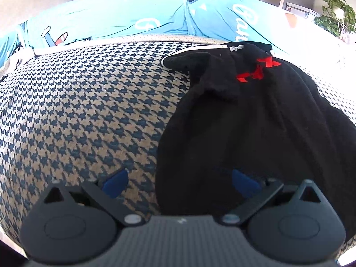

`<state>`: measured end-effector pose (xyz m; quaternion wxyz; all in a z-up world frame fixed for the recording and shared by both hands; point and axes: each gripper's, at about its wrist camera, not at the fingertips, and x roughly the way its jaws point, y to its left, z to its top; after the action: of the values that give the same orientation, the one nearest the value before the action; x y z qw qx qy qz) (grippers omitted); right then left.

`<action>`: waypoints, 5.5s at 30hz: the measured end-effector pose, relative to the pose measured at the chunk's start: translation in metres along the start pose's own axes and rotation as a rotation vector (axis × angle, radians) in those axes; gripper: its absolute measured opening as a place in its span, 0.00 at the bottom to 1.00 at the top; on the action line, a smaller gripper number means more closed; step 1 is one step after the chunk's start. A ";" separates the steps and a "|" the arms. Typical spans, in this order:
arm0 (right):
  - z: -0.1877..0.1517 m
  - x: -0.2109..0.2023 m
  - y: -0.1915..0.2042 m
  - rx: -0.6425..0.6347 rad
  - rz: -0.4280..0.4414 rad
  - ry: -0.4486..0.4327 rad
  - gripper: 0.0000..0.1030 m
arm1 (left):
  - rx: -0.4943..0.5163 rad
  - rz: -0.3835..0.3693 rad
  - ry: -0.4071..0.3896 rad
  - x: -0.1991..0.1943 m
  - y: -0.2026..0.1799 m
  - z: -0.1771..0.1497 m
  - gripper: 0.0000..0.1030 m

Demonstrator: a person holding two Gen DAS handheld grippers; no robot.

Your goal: Fold clothes

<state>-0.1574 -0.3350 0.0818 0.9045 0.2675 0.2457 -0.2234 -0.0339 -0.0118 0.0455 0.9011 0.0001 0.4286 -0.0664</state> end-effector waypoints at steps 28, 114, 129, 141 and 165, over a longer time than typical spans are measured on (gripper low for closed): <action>-0.055 -0.059 0.082 -0.409 0.324 0.134 0.11 | -0.130 0.068 -0.043 -0.014 0.046 0.010 1.00; -0.144 0.002 0.200 -0.771 0.578 0.397 0.33 | -0.334 0.193 -0.131 -0.059 0.120 0.024 1.00; -0.157 0.015 0.220 -0.778 0.410 0.269 0.25 | -0.318 0.191 -0.130 -0.058 0.116 0.025 1.00; -0.139 -0.028 0.242 -0.740 0.807 0.432 0.13 | -0.363 0.231 -0.220 -0.084 0.135 0.032 1.00; -0.098 -0.010 0.184 -0.743 0.714 0.428 0.30 | -0.249 0.155 -0.128 -0.054 0.084 0.038 1.00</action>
<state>-0.0985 -0.1345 0.0844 0.8874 0.0369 0.3802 0.2580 -0.0279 0.0761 0.1068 0.9220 -0.0826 0.3740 0.0572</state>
